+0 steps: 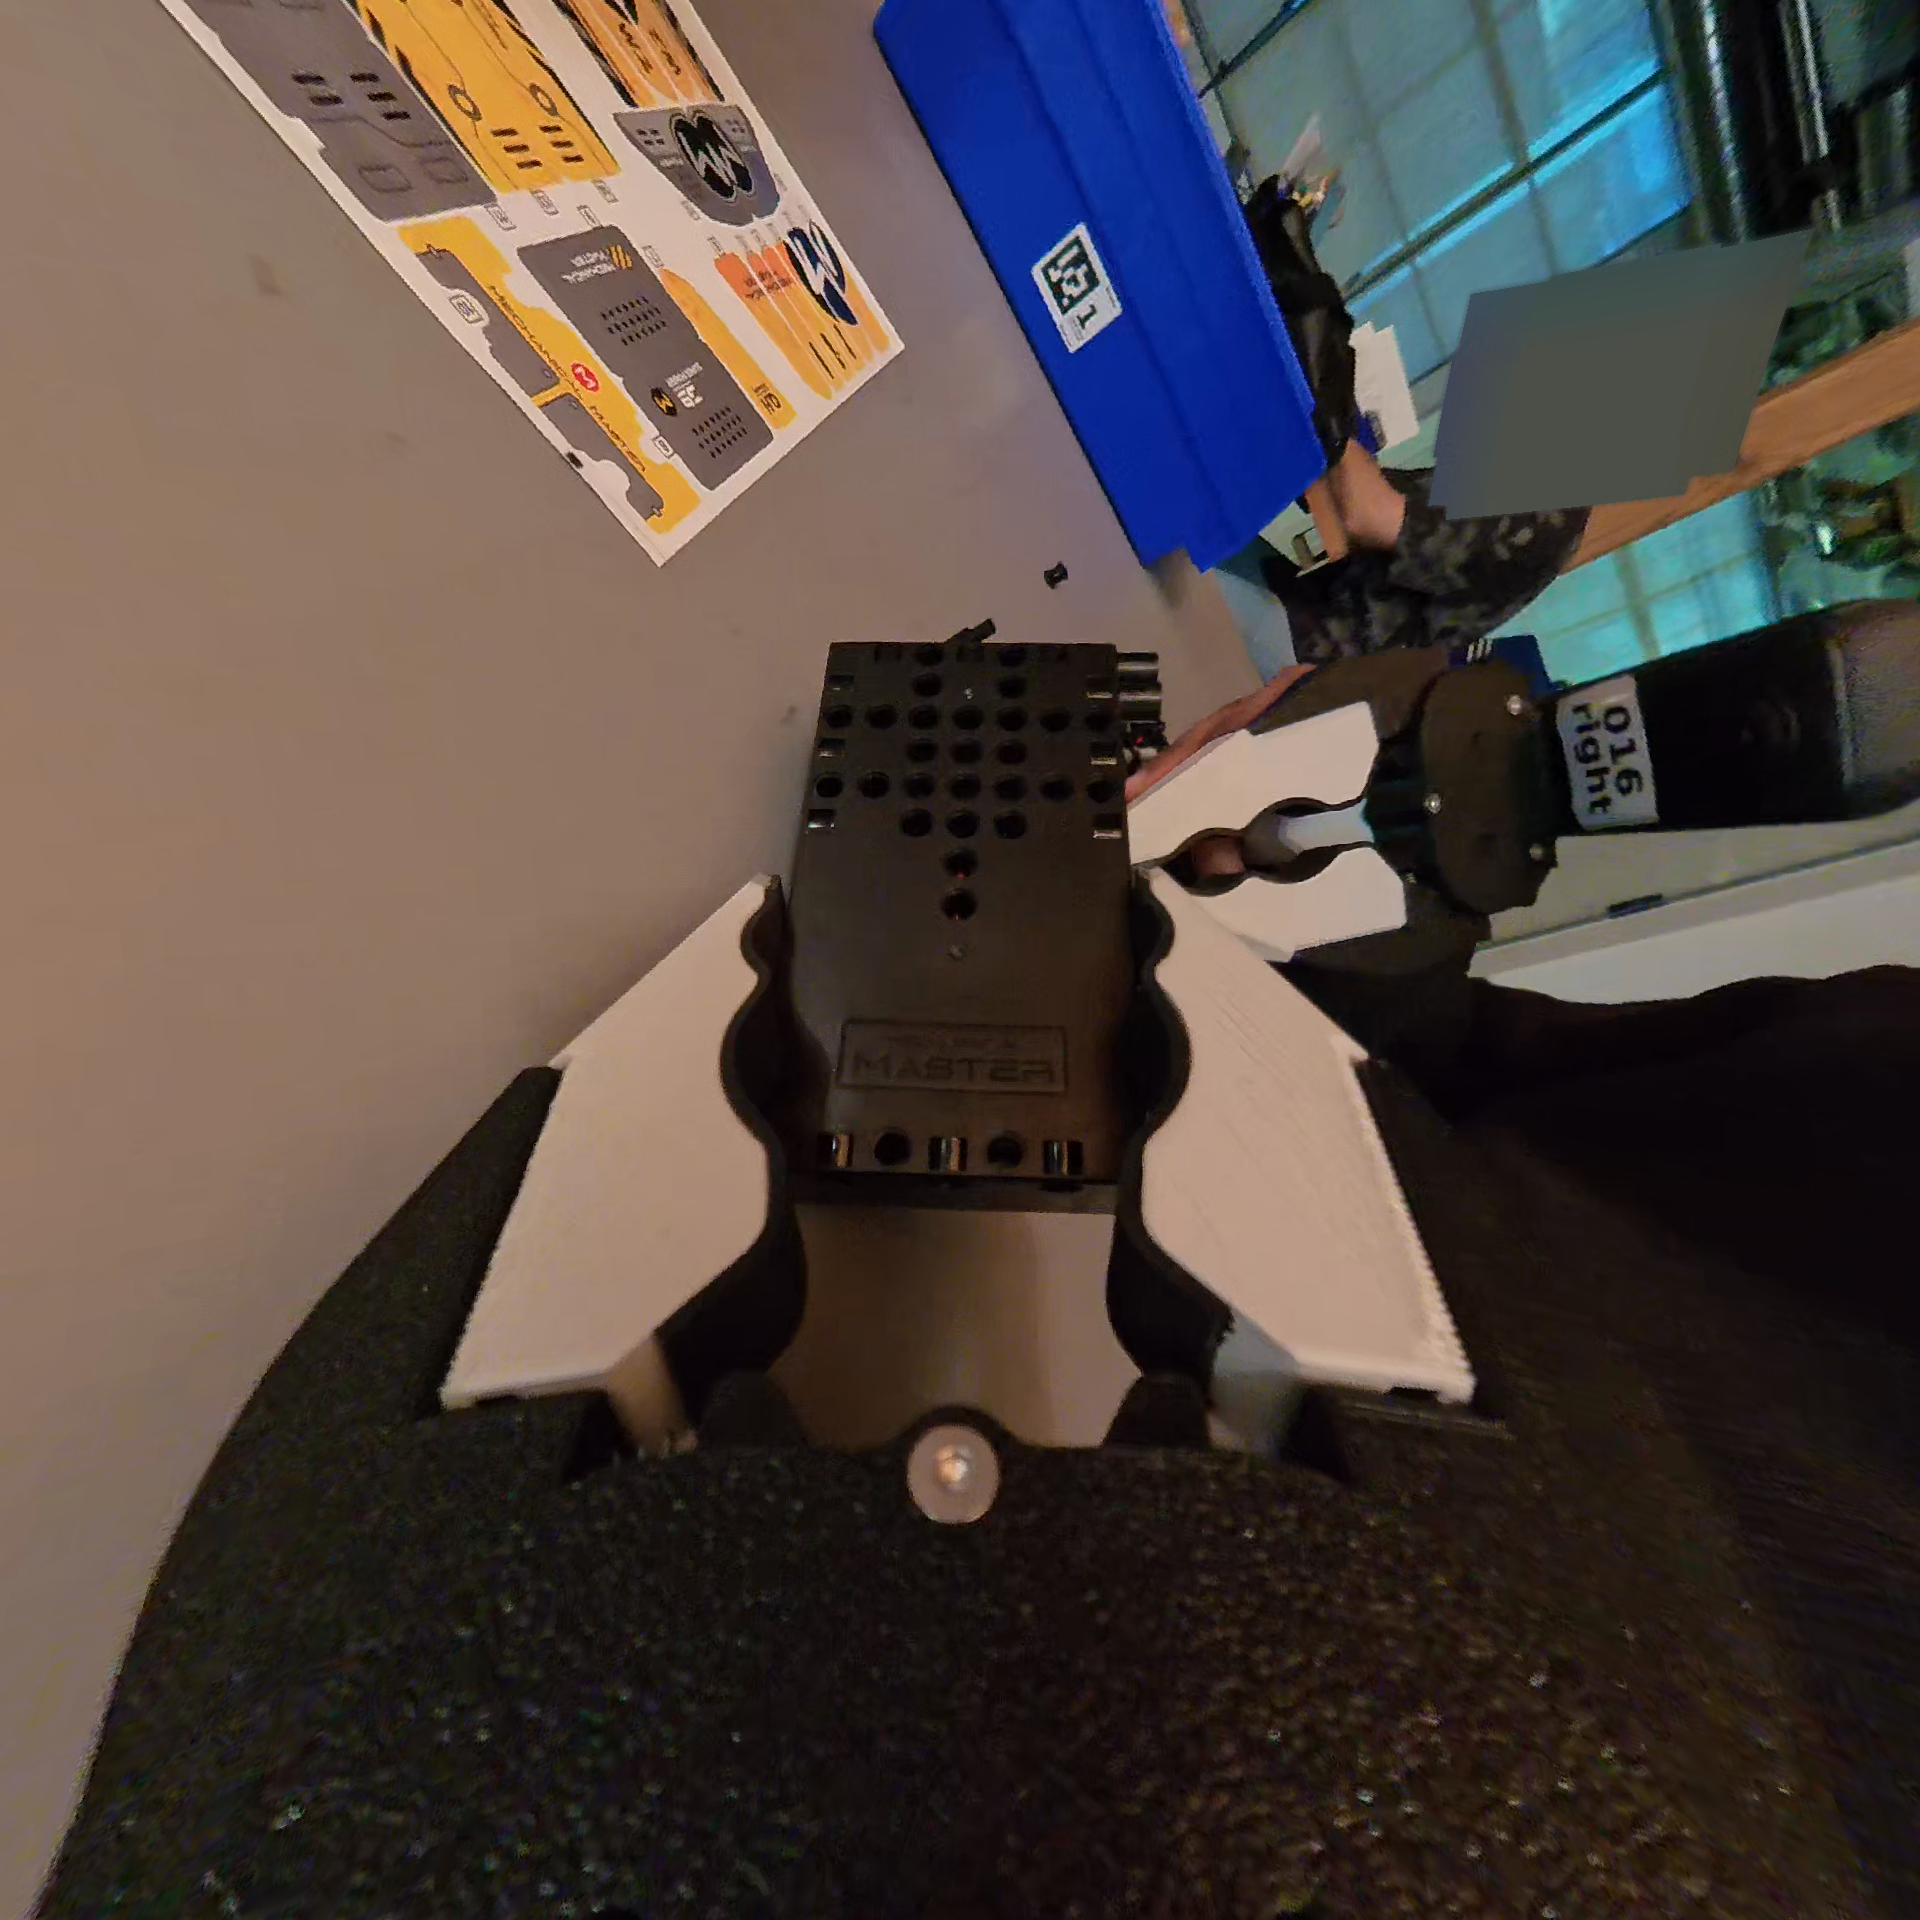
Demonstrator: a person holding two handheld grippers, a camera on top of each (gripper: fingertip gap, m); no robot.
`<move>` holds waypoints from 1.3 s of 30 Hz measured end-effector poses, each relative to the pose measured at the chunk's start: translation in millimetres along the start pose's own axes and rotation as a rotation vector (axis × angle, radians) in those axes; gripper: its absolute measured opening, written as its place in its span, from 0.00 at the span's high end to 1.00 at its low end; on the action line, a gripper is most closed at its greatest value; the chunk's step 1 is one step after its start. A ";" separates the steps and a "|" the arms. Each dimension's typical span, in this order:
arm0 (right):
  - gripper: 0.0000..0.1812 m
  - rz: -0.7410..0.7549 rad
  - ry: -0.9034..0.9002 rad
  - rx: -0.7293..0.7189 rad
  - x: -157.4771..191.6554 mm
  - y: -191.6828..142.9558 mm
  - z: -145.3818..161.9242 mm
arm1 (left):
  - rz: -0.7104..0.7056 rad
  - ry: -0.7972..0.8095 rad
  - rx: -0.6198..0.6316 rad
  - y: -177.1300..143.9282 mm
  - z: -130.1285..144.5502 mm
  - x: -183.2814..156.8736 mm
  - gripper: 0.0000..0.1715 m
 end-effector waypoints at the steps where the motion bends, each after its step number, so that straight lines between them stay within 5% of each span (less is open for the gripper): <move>1: 0.97 -0.011 0.030 0.004 -0.4 -0.4 0.7 | 0.000 0.000 0.000 0.1 0.0 -0.1 0.62; 30: 0.84 0.031 0.029 0.112 -5.6 -14.7 19.2 | -0.012 0.034 0.022 1.1 1.5 -2.4 0.62; 35: 0.79 -0.136 0.085 0.092 -4.6 -32.6 27.1 | -0.011 0.037 0.024 1.1 1.8 -2.8 0.62; 39: 0.79 -0.134 0.111 0.124 -12.2 -36.0 35.0 | -0.008 0.038 0.027 1.0 2.1 -3.0 0.62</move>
Point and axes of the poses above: each gripper's, where its closed fingertips meet, y out along the fingers, z out of its underside, x = y × z across the jaws, the point moved 7 cm from there along -y, back along the fingers, and after that the axes turned 6 degrees about y, right-handed, at the moved point
